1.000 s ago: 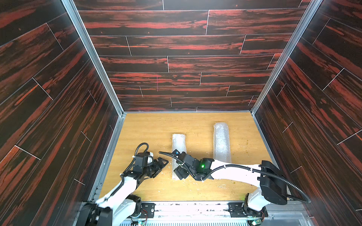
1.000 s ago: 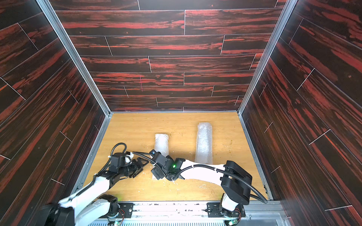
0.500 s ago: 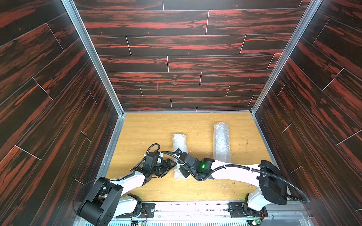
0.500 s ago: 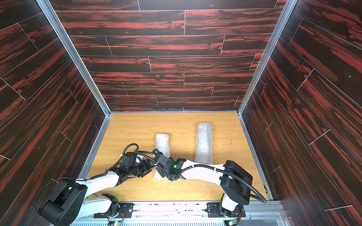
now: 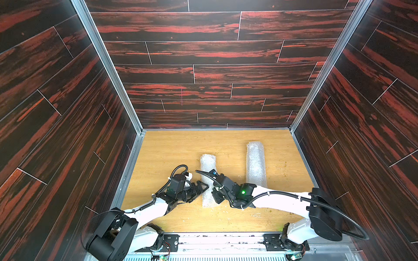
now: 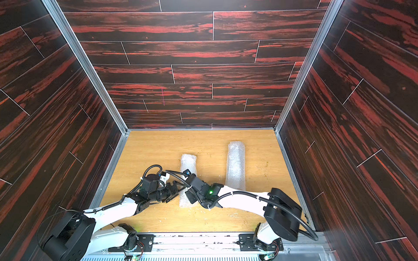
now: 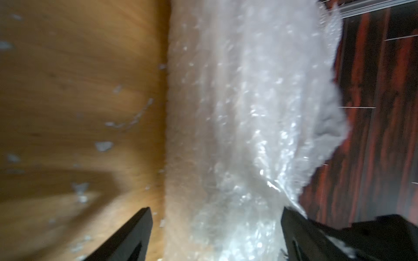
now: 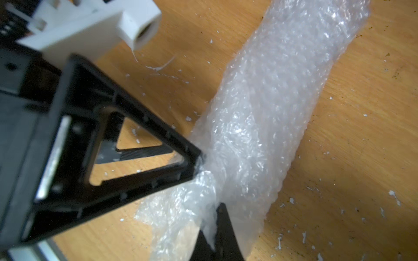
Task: Unwrap the vase from the bubble wrap
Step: Unwrap the bubble wrap at the center of the board.
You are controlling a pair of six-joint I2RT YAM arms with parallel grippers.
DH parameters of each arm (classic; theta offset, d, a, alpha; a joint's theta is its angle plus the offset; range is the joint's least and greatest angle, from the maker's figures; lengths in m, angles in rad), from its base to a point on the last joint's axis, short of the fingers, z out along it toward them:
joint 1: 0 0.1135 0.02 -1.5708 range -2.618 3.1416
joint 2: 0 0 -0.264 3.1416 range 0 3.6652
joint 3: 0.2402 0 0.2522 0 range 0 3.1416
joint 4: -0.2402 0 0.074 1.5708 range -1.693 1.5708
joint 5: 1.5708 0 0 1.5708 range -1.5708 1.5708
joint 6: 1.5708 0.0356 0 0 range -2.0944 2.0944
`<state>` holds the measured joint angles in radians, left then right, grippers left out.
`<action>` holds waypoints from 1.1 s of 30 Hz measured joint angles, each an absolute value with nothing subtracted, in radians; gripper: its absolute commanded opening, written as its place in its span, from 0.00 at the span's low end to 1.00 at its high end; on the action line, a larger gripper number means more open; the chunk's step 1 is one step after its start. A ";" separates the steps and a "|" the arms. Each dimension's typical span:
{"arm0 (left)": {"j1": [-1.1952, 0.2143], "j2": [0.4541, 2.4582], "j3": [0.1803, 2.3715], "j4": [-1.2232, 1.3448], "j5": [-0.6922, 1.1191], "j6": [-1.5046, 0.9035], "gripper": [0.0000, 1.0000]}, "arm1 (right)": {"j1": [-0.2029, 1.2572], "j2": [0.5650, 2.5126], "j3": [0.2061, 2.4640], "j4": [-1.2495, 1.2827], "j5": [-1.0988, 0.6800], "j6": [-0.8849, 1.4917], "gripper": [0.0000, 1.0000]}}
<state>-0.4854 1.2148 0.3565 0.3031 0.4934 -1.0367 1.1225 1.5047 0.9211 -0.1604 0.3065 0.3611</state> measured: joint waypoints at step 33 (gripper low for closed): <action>-0.667 1.315 0.334 0.474 0.402 -1.102 0.27 | 1.026 1.394 0.778 -0.019 0.117 0.460 0.00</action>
<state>-0.6674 1.3151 0.3344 0.4740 0.4023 -1.1023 1.0264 1.3937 0.7784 -0.0193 0.1173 0.4603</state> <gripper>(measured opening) 0.431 0.044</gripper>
